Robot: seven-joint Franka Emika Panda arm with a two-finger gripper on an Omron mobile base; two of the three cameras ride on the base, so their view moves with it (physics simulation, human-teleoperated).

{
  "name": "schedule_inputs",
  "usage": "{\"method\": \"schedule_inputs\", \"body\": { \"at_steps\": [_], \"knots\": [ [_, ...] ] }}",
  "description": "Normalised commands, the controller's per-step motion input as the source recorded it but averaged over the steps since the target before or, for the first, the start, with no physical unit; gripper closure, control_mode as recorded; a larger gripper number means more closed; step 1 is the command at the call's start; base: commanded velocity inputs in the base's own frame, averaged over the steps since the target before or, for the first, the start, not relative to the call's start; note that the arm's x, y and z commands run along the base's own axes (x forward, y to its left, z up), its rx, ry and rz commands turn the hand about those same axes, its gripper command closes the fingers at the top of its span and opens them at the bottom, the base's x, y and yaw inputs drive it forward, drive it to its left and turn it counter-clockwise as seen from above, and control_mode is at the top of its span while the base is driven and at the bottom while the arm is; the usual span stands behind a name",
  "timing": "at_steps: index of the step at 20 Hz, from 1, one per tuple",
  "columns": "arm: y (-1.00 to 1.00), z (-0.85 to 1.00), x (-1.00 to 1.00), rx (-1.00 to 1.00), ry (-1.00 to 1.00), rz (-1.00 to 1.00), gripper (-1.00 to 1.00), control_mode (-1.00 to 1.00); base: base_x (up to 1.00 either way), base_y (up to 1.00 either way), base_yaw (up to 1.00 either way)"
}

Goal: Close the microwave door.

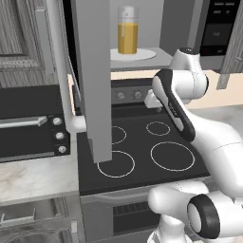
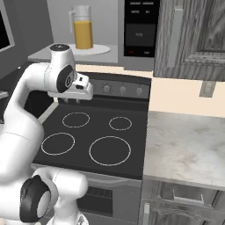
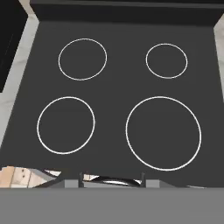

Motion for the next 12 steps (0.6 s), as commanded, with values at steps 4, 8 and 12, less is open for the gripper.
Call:
{"method": "schedule_inputs", "body": {
  "at_steps": [4,8,12],
  "knots": [
    [0.11,0.00,-0.24,0.00,0.00,0.00,-1.00,-1.00,0.00,0.00,0.00],
    [0.00,0.20,-0.83,-0.01,-0.21,-0.05,-1.00,-1.00,0.00,0.00,0.00],
    [-0.05,0.45,-0.96,0.00,-0.37,-0.11,-1.00,-1.00,0.00,0.00,0.00]
  ]
}}
